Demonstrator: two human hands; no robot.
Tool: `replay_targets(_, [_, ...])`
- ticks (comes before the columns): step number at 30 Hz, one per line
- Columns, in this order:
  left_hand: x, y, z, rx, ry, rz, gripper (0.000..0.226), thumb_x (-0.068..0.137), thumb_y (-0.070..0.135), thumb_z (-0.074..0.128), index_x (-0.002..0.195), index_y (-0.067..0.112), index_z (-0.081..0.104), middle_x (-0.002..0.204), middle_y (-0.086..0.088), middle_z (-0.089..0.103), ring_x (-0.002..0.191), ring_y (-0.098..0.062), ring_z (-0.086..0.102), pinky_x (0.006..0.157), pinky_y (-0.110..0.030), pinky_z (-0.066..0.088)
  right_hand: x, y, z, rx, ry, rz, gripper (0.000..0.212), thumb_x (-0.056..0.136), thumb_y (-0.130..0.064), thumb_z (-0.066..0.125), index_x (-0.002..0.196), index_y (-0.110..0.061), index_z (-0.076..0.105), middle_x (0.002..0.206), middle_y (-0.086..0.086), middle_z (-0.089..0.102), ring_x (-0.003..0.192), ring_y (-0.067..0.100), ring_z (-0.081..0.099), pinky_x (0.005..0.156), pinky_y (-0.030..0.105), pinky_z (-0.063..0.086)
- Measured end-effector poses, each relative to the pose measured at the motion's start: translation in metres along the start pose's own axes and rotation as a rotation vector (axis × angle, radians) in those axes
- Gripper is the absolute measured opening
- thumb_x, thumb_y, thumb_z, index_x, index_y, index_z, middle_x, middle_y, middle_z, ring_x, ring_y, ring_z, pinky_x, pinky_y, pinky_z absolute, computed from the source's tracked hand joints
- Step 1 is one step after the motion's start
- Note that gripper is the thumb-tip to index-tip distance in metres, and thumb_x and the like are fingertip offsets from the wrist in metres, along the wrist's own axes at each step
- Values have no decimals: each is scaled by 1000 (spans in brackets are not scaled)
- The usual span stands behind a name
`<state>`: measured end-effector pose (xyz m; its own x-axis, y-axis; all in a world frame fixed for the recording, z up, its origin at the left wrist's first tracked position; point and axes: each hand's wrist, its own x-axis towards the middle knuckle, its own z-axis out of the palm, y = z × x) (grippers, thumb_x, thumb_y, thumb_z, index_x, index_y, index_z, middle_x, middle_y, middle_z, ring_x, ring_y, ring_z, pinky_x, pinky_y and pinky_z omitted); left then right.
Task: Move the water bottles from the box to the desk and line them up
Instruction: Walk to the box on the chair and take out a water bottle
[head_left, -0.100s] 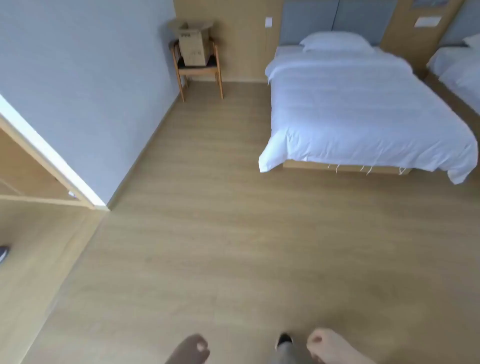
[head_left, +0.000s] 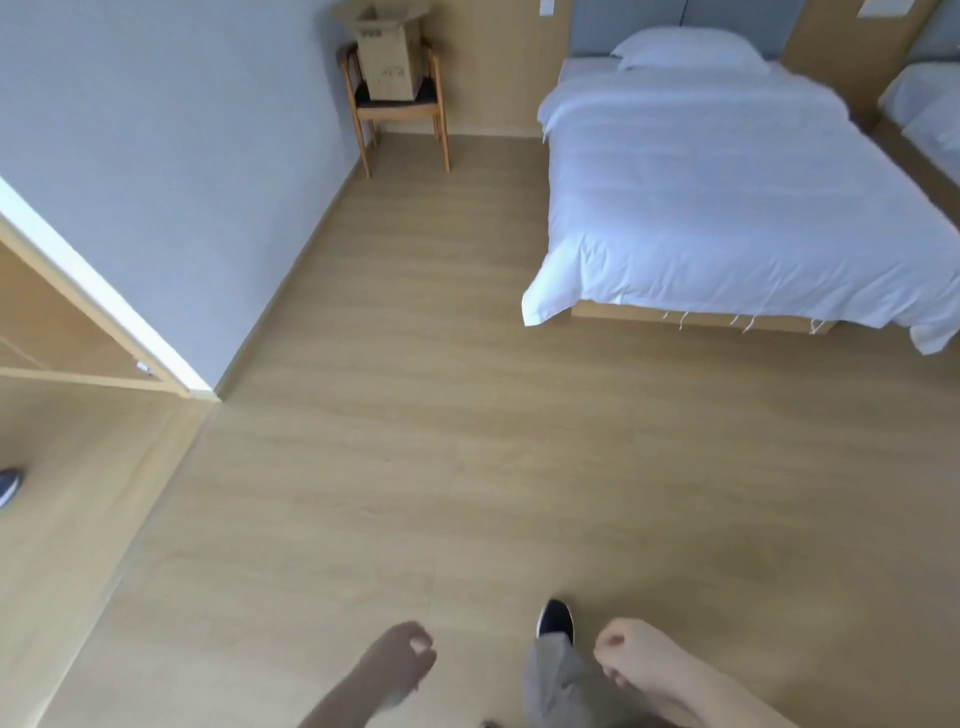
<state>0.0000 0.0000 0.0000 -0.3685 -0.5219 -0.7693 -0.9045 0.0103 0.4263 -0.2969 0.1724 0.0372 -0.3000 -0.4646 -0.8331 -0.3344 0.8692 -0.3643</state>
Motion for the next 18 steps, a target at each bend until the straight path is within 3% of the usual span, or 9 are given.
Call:
replay_targets(3, [27,56,-33,67,-34,52,13,98,32,58,111,29,60,88,1,73,78,-12,67,72,-24,48,12,-46,-31,-35,-81,-37,20,87,-27,52,92,-16,68,80,-5,71,66,10,60,67,21,46])
replay_targets(7, [60,125,-76,101,42,115,27,100,32,60,125,21,63,78,9,60,80,-15,59,63,-22,39,59,-104,-91,-72,-53,-155,28,93,-21,52,106,-3,70,88,9,71,74,18,58,70,27,43])
replay_targets(10, [85,179,-119,78,86,116,28,100,29,60,125,19,63,83,2,66,76,-15,61,55,-18,41,90,-147,-144,-47,4,-210,21,90,-19,56,104,-11,70,97,12,76,78,19,63,79,28,48])
replay_targets(13, [104,228,-164,103,97,108,32,99,33,59,129,21,62,96,-3,73,90,-21,66,66,-24,44,112,-183,-192,-36,26,-244,21,91,-28,57,106,-20,69,99,3,76,92,18,71,95,35,53])
replay_targets(15, [113,261,-192,124,137,141,32,99,34,60,130,22,61,102,-3,71,98,-23,65,73,-24,41,126,-205,-223,-55,21,-279,21,94,-34,56,109,-24,67,101,-2,75,96,17,71,95,36,53])
replay_targets(18, [121,299,-229,59,207,197,30,99,33,60,128,23,61,98,-1,67,90,-19,62,69,-23,39,143,-232,-260,-25,53,-319,21,95,-36,56,111,-26,66,100,-4,74,94,13,71,88,31,53])
